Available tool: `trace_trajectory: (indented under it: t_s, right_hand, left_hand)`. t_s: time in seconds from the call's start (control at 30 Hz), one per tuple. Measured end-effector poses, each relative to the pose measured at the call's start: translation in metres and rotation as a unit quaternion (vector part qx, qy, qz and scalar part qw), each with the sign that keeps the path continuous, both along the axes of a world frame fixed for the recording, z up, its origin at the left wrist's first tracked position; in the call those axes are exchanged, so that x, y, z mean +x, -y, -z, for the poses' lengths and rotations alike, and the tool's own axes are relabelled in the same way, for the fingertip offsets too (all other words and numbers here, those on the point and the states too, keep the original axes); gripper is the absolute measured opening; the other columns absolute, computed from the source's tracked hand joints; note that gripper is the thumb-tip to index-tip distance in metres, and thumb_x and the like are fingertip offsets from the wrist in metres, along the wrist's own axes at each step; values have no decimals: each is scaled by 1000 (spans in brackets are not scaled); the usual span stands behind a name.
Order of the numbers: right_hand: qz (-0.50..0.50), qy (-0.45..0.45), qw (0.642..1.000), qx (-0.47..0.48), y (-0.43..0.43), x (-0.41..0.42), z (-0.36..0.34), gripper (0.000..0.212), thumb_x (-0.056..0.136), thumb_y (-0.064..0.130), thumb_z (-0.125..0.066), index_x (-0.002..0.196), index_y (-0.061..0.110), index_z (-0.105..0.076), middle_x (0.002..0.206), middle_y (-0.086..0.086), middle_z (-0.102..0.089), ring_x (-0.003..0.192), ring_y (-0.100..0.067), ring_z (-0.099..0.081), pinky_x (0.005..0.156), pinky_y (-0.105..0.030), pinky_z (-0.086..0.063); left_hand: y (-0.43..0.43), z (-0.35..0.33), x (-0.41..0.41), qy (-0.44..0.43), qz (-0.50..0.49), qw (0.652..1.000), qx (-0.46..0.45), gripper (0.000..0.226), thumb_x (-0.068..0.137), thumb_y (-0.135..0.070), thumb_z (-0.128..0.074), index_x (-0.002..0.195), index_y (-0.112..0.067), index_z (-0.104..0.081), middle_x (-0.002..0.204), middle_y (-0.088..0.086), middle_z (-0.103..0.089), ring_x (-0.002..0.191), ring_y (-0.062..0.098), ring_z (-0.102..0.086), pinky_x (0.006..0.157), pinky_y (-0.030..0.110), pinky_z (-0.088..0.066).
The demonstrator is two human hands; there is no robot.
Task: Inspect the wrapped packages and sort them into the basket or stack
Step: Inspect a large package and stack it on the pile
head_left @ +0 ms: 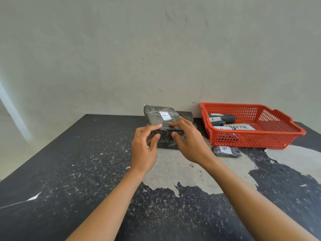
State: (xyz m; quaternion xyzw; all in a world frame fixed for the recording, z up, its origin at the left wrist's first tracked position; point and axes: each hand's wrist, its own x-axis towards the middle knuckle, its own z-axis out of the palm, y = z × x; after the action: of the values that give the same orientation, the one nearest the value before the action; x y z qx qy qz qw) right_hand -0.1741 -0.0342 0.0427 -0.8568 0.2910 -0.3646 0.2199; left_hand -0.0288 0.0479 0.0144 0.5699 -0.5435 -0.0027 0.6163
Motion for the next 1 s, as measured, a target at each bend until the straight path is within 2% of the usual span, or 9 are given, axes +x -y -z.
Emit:
trace_trajectory:
  t_s: [0.23, 0.4, 0.5, 0.6, 0.7, 0.77, 0.87, 0.93, 1.0]
  right_hand:
    - [62, 28, 998, 16, -6, -12, 3, 73, 55, 72, -78, 104, 28, -47, 112, 8, -49, 101, -9, -51, 84, -24, -44]
    - [26, 47, 998, 9, -1, -30, 20, 71, 56, 68, -80, 100, 22, -49, 115, 6, -50, 101, -5, -52, 79, -11, -45]
    - [-31, 42, 999, 5, -2, -44, 33, 70, 58, 67, -78, 103, 22, -48, 123, 9, -49, 103, 2, -54, 80, -11, -45]
    - [-74, 27, 997, 15, 0, -56, 44, 65, 62, 61, -79, 106, 25, -47, 130, 12, -47, 116, -5, -51, 91, -25, -48]
    - [-108, -6, 994, 29, 7, -64, 54, 62, 67, 57, -77, 109, 24, -46, 134, 15, -43, 120, -7, -48, 95, -34, -48]
    - [-122, -40, 991, 36, 9, -68, 58, 65, 69, 59, -72, 114, 21, -46, 132, 21, -40, 121, -3, -44, 95, -33, -45]
    - [-137, -107, 984, 31, 9, -74, 62, 65, 73, 61, -65, 120, 22, -45, 134, 19, -39, 130, 1, -35, 104, -38, -41]
    - [-127, -151, 980, 4, 7, -79, 62, 63, 75, 64, -62, 123, 28, -45, 148, 15, -33, 145, -9, -19, 117, -50, -27]
    - [-98, -186, 977, -36, 2, -81, 58, 69, 75, 72, -60, 131, 34, -44, 155, 16, -25, 150, -10, -1, 118, -48, -9]
  left_hand:
    - [-17, 6, -6, -35, 99, 993, 48, 42, 103, -19, -42, 138, -40, -49, 133, -10, -58, 124, -4, -51, 102, 18, -42]
    - [-22, 8, 9, 49, 68, 994, 74, 52, 94, -6, -59, 137, -31, -49, 123, -4, -62, 114, -4, -57, 101, 31, -50]
    - [-20, 11, 27, 146, 11, 985, 89, 55, 86, -20, -74, 136, -28, -53, 148, 3, -41, 141, 15, -35, 118, 44, -30]
    - [-25, 15, 38, 159, 36, 975, 152, 48, 83, -38, -73, 129, -40, -56, 160, -4, -23, 152, 21, -9, 118, 49, -14]
    - [-33, 21, 36, 148, 61, 973, 167, 41, 79, -51, -69, 118, -41, -63, 148, -8, -40, 141, 19, -36, 115, 58, -30]
    - [-37, 29, 32, 140, 51, 975, 163, 39, 76, -54, -69, 111, -38, -67, 134, -9, -49, 126, 18, -51, 108, 58, -40]
    - [-41, 43, 26, 135, 31, 974, 181, 43, 71, -56, -69, 106, -31, -71, 123, -8, -54, 118, 19, -54, 106, 50, -43]
    - [-42, 49, 21, 153, 16, 970, 188, 47, 69, -57, -69, 104, -26, -73, 116, -7, -54, 115, 18, -52, 104, 38, -41]
    - [-40, 51, 15, 174, 0, 967, 184, 46, 69, -54, -72, 103, -23, -73, 110, -7, -53, 111, 17, -47, 98, 23, -34]
